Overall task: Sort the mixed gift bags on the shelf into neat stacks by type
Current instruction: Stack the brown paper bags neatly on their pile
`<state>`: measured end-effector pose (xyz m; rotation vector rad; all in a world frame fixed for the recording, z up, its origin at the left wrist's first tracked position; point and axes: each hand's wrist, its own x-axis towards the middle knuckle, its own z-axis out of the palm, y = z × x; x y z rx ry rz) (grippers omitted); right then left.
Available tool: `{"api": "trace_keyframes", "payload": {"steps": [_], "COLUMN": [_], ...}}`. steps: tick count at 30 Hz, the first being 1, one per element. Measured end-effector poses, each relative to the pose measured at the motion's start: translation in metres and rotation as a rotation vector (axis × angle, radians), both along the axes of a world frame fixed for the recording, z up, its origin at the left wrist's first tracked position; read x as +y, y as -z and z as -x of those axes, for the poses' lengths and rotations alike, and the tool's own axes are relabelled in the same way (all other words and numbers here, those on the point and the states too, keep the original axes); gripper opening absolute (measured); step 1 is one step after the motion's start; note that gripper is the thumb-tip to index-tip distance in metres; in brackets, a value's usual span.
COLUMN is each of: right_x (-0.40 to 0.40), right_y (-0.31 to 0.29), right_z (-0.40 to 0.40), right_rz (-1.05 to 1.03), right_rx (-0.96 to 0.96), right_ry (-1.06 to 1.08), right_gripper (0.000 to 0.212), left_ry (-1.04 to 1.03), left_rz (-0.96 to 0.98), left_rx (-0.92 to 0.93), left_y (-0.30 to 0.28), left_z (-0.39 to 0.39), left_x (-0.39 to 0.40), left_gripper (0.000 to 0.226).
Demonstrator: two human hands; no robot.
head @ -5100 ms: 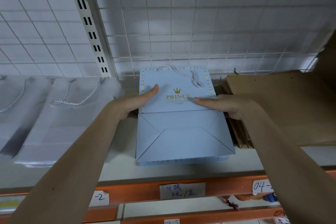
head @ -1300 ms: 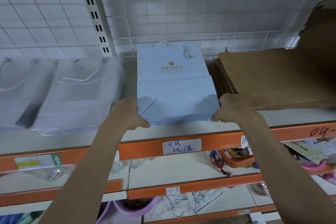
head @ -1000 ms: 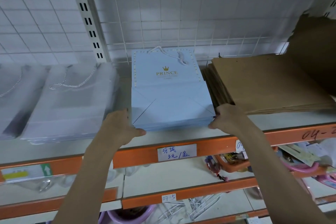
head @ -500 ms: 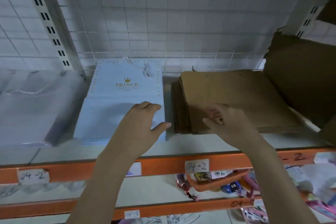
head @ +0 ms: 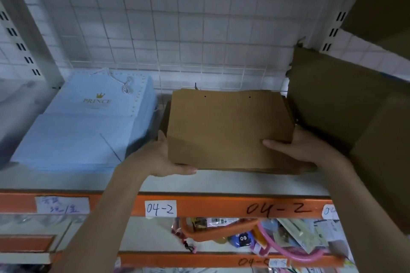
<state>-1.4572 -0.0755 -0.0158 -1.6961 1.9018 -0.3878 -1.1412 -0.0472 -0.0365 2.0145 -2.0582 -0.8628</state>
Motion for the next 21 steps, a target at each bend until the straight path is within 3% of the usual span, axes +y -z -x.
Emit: {"api": "trace_keyframes", "payload": {"steps": [2,4,8,15,18,21], "right_x": [-0.003,-0.006,-0.013,-0.015,-0.016,-0.021], "right_y": [0.003,0.004,0.004,0.001,0.002,-0.002], "right_z": [0.005,0.007,0.01,-0.004,-0.015,-0.014], "right_rz": [-0.006,-0.012,-0.041,-0.014,0.029,-0.013], "right_rx": [-0.056,-0.081,-0.077,-0.056,-0.05,-0.053], "right_ry": [-0.032,-0.024,0.026,0.01,0.011,0.03], "right_gripper": [0.124,0.113,0.085,0.097,0.083,0.083], "left_ry": [0.036,-0.105,-0.358,-0.452,-0.494,-0.511], "left_rz": [-0.028,-0.02,-0.071,0.027,0.067,0.05], "left_rx": [0.085,0.191,0.1,0.075,0.063,0.066], "left_y": [-0.009,-0.017,-0.024,-0.023,-0.023,-0.024], "left_z": [0.003,0.007,0.016,0.026,0.02,0.018], "left_x": [-0.001,-0.004,-0.019,-0.034,-0.035,-0.037], "left_gripper": [0.093,0.08,0.09,0.079,0.072,0.072]}}
